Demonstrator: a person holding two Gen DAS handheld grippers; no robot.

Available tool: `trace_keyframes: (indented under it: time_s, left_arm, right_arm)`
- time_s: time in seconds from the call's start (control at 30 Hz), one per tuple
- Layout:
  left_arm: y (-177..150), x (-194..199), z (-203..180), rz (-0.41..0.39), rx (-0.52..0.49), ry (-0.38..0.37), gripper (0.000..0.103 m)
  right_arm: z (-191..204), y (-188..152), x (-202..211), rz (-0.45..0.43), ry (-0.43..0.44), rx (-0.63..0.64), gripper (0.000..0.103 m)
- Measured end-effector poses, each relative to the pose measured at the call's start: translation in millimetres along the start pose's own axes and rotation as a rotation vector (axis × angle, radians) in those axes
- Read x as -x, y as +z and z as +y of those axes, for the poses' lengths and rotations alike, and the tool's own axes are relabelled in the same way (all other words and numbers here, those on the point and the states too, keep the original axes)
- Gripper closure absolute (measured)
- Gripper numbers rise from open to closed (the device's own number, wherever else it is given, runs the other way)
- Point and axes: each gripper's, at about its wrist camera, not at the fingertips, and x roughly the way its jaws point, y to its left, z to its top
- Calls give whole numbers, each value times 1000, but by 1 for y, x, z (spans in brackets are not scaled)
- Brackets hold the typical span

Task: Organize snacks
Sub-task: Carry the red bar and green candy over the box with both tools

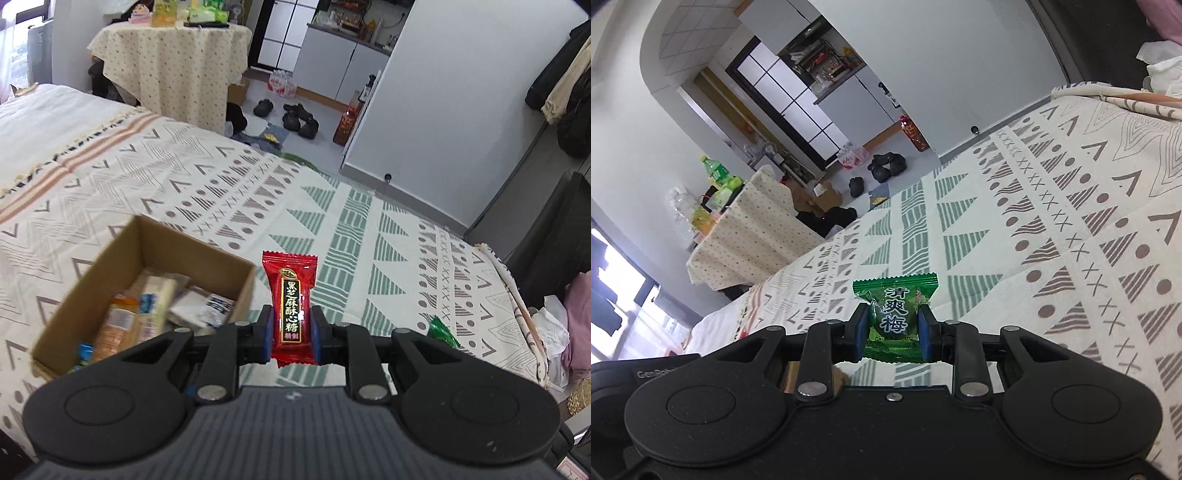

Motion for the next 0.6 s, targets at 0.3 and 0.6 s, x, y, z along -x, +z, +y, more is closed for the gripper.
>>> trace_keyframes:
  time_s: [0.3,0.6]
  left_arm:
    - [8,35,40,-36,34,-7,84]
    - [17,56,78,-38,55,-20,84]
  right_arm:
    - [30,-19,15,-11,26,35,76]
    - [63,-33,28,-36,37,77,76]
